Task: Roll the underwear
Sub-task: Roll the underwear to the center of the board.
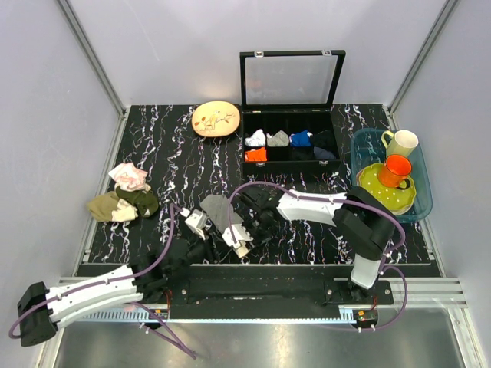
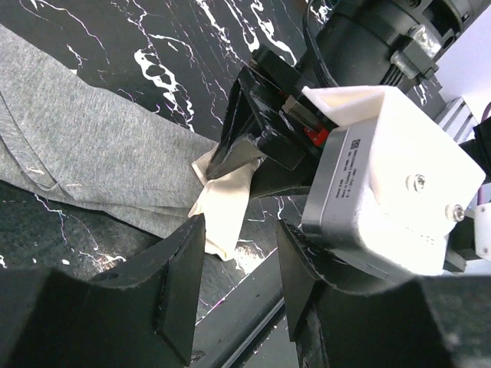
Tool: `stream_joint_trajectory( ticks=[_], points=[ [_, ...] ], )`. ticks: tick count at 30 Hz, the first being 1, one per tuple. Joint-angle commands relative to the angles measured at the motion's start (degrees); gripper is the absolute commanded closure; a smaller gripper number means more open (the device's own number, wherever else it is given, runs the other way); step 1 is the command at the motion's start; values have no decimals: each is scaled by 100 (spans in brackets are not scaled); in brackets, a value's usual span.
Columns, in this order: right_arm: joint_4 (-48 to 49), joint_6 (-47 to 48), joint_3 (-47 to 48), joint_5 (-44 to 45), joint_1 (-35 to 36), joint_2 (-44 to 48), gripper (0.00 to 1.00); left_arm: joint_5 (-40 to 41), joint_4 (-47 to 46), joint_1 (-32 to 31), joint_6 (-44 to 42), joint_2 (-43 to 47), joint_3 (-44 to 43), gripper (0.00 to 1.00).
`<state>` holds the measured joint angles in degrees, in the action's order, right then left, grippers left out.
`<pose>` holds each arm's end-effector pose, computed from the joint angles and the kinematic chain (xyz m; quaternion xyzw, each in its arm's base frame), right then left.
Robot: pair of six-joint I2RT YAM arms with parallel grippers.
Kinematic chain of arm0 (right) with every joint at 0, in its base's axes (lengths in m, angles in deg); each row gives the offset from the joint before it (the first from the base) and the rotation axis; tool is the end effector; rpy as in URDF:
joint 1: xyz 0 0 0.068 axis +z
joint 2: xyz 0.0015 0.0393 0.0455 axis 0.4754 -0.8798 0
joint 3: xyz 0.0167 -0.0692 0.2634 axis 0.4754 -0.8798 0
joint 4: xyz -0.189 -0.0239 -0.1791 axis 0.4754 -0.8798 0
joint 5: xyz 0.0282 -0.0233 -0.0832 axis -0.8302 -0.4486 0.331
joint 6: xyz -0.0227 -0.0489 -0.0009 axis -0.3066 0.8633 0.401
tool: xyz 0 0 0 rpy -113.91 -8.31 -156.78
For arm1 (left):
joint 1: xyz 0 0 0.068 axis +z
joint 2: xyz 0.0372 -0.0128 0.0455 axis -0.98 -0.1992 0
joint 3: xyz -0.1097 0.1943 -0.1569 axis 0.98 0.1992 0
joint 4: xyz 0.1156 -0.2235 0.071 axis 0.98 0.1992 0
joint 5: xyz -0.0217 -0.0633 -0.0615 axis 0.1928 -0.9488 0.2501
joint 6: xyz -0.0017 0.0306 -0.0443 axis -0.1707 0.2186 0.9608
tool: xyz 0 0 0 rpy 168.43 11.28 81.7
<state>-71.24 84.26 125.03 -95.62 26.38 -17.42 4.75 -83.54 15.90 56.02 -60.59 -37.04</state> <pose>0.1793 0.2854 0.1552 -0.8706 0.3909 0.2378 0.1809 0.0682 -0.1157 0.1607 0.1182 0.7855 -0.4046 0.4531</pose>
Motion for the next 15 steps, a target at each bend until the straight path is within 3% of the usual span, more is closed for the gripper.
stream_joint_trajectory(
  ticks=[1,8,15],
  points=[
    [-380,-264,328,-175,17,-122,54,45,-439,-32,114,-329,219,55],
    [-398,-290,381,-193,0,-227,54,308,-1741,-23,501,-1506,228,60],
    [-372,-404,434,-272,-71,-262,54,10,-2945,-14,668,-2762,210,64]
  ],
)
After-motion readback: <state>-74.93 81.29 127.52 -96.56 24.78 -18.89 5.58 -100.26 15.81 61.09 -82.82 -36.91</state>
